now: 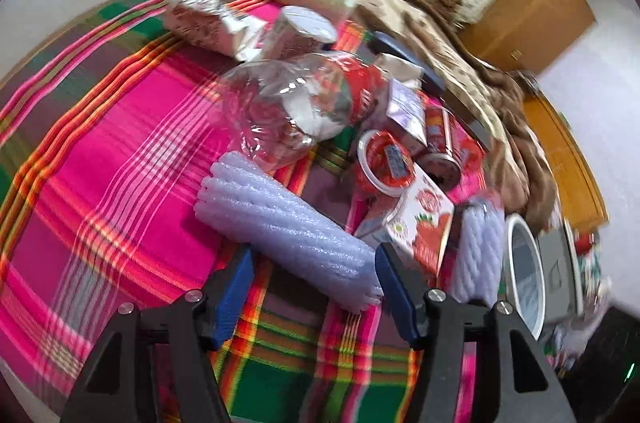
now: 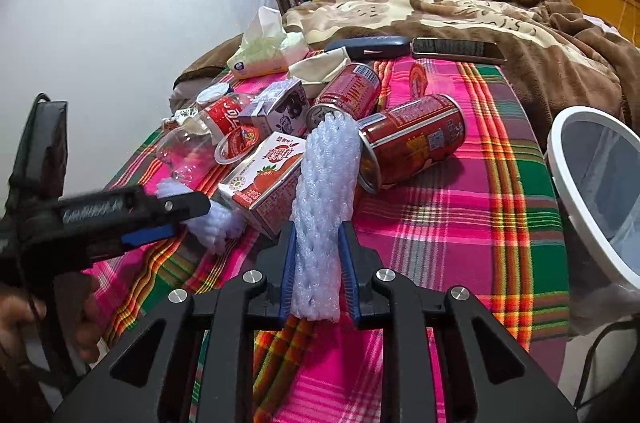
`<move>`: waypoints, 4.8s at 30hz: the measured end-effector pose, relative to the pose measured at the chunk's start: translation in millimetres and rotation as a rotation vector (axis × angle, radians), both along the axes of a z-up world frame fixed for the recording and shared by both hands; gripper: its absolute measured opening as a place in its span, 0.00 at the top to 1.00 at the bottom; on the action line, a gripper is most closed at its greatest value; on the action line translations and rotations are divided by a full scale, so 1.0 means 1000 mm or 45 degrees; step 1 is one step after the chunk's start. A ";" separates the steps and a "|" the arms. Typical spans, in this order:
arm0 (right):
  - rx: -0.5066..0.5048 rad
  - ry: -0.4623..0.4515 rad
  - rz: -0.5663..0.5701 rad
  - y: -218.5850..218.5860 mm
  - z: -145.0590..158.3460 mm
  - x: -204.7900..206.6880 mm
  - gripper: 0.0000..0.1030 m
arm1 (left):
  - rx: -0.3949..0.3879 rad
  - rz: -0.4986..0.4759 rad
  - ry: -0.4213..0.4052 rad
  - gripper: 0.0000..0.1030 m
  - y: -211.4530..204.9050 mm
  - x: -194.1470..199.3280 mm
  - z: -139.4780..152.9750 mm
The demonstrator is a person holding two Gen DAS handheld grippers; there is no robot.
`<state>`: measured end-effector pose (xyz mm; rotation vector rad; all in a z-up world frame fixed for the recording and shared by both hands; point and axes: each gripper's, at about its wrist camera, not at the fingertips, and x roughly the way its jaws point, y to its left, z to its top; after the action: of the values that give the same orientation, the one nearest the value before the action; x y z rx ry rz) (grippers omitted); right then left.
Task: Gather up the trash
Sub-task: 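Grasp a white foam sleeve with the right tool while the left tool approaches another, then grasp the long white foam sleeve with the left tool, then carry both foam sleeves to the white bin and open both tools over it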
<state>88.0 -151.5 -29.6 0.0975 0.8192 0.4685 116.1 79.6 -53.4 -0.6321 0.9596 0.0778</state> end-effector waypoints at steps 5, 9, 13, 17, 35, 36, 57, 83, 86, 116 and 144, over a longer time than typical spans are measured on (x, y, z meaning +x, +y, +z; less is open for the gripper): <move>0.019 0.001 0.015 -0.002 0.001 -0.003 0.79 | -0.008 -0.024 -0.009 0.40 0.002 0.004 -0.002; 0.034 0.001 0.028 -0.003 0.001 -0.003 0.79 | 0.055 -0.084 0.004 0.47 0.005 -0.007 -0.001; 0.043 0.010 0.053 -0.001 -0.001 -0.004 0.79 | 0.121 -0.115 0.029 0.47 0.014 -0.021 0.005; 0.043 0.006 0.088 0.002 -0.001 -0.008 0.79 | 0.255 -0.123 0.053 0.47 0.022 -0.036 0.011; 0.063 0.005 0.082 -0.007 0.001 -0.012 0.79 | 0.867 -0.686 -0.143 0.38 -0.015 -0.037 0.034; 0.057 0.007 0.083 -0.005 0.000 -0.012 0.79 | 0.880 -0.752 -0.155 0.38 -0.016 -0.039 0.031; -0.003 0.024 0.014 0.001 0.002 -0.009 0.79 | 0.922 -0.955 -0.158 0.50 -0.014 -0.011 0.012; 0.047 0.005 -0.031 -0.019 0.008 -0.016 0.79 | 0.655 -0.852 -0.167 0.38 -0.023 -0.008 0.028; 0.046 0.010 -0.026 -0.017 0.007 -0.015 0.79 | 0.671 -0.845 -0.102 0.41 -0.023 0.004 0.013; 0.070 -0.105 -0.199 -0.086 0.039 -0.017 0.79 | 0.461 -0.794 -0.328 0.74 -0.118 -0.031 0.091; -0.068 0.005 -0.583 -0.210 0.020 0.033 0.79 | 0.353 -1.062 -0.325 0.73 -0.319 0.052 0.063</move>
<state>121.3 -361.9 -9.5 0.2306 0.7837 0.0147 168.5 -239.6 9.7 0.0464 0.8783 -0.5886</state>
